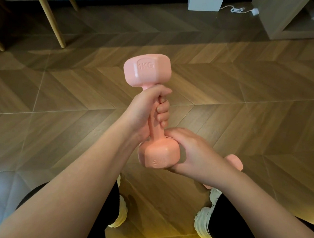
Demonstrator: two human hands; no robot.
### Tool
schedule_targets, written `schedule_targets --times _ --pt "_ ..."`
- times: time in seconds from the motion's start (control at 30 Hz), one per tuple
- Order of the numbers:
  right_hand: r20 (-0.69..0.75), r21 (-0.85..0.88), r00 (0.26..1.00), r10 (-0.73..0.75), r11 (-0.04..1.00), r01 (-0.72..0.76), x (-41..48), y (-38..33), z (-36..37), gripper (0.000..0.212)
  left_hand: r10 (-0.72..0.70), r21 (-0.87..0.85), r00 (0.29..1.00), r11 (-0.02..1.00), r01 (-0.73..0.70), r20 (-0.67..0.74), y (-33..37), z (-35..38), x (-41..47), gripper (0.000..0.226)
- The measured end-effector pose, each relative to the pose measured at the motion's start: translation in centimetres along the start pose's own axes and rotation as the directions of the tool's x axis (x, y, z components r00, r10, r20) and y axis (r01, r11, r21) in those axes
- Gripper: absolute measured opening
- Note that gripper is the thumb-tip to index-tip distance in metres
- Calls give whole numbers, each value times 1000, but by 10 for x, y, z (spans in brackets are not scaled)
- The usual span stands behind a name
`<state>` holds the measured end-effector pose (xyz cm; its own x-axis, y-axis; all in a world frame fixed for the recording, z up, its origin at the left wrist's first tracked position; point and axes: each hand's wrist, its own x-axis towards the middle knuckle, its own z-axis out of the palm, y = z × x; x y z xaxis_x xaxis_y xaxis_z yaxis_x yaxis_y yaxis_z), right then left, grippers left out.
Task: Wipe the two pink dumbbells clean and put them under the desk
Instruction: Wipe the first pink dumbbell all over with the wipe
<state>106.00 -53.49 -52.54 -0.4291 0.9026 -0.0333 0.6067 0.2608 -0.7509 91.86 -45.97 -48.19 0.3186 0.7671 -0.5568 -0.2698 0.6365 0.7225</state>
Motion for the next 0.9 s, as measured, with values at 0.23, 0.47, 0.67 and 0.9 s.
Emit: schedule_targets --times 0.23,0.47,0.67,0.9 --pt "-194 -13 981 16 1000 -19 -6 -4 -4 46 14 -36 1000 999 -13 15 5 1 -2 36" --pt "-10 35 994 112 993 -111 -4 3 -11 37 30 53 1000 998 -30 1 1 0 2 35" --pt "-262 486 794 548 786 -382 -8 16 -36 18 104 359 975 933 -26 -199 -7 -10 3 32" --pt "-150 915 689 709 363 -174 3 7 -45 19 13 466 986 882 68 -169 -27 -11 1 26"
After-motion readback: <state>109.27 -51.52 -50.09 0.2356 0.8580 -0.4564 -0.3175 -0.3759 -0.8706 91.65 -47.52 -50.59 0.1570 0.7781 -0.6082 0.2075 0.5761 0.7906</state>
